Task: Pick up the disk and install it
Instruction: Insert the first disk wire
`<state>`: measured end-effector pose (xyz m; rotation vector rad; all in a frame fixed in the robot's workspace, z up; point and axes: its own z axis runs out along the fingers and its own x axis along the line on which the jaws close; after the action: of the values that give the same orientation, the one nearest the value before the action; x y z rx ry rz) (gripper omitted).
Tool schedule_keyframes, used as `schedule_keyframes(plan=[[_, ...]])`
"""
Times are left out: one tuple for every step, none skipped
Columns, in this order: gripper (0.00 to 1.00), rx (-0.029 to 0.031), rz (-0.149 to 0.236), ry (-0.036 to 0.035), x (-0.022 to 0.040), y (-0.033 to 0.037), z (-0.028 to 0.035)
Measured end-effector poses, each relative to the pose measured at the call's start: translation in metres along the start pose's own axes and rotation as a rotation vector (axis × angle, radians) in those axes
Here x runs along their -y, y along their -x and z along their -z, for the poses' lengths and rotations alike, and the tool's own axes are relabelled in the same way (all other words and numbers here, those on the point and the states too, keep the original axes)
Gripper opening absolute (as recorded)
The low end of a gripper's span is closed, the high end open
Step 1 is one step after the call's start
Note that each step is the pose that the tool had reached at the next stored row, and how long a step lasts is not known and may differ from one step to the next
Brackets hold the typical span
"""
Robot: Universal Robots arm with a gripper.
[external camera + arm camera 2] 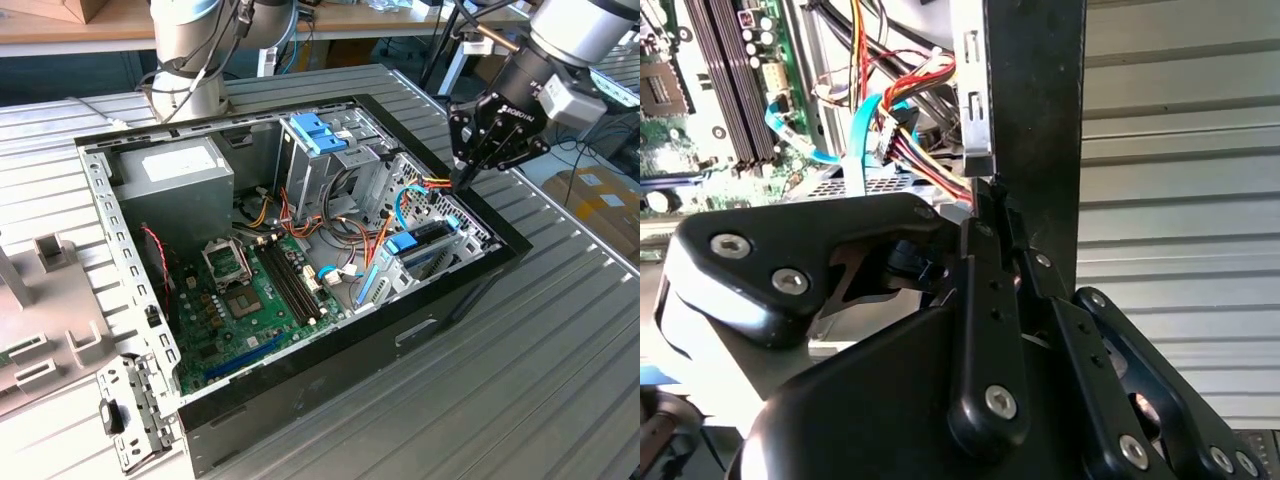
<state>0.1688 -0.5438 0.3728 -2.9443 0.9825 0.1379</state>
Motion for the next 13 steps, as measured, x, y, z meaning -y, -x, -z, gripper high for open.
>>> schedule_keyframes(plan=[[0.17, -0.0001, -0.007, -0.0006, -0.0001, -0.0001, -0.0003], [0.17, -0.0002, -0.016, -0.0015, -0.0001, -0.0001, -0.0004], [0.17, -0.0002, -0.028, -0.0026, -0.0001, -0.0001, -0.0005], [0.17, -0.0002, -0.048, -0.0047, -0.0001, -0.0001, -0.0006], [0.17, -0.0003, -0.061, -0.0059, -0.0001, -0.0001, -0.0005], [0.17, -0.0003, -0.071, -0.0068, -0.0001, -0.0001, -0.0005], [0.17, -0.0003, -0.086, -0.0084, -0.0001, -0.0001, -0.0006], [0.17, -0.0004, -0.095, -0.0092, -0.0001, -0.0001, -0.0005], [0.17, -0.0005, -0.104, -0.0101, -0.0001, -0.0001, -0.0005], [0.17, -0.0005, -0.119, -0.0115, -0.0001, -0.0001, -0.0006], [0.17, -0.0004, -0.124, -0.0120, -0.0007, 0.0005, -0.0007], [0.17, -0.0005, -0.125, -0.0121, -0.0014, 0.0015, -0.0007], [0.17, -0.0006, -0.125, -0.0120, -0.0026, 0.0029, -0.0008]])
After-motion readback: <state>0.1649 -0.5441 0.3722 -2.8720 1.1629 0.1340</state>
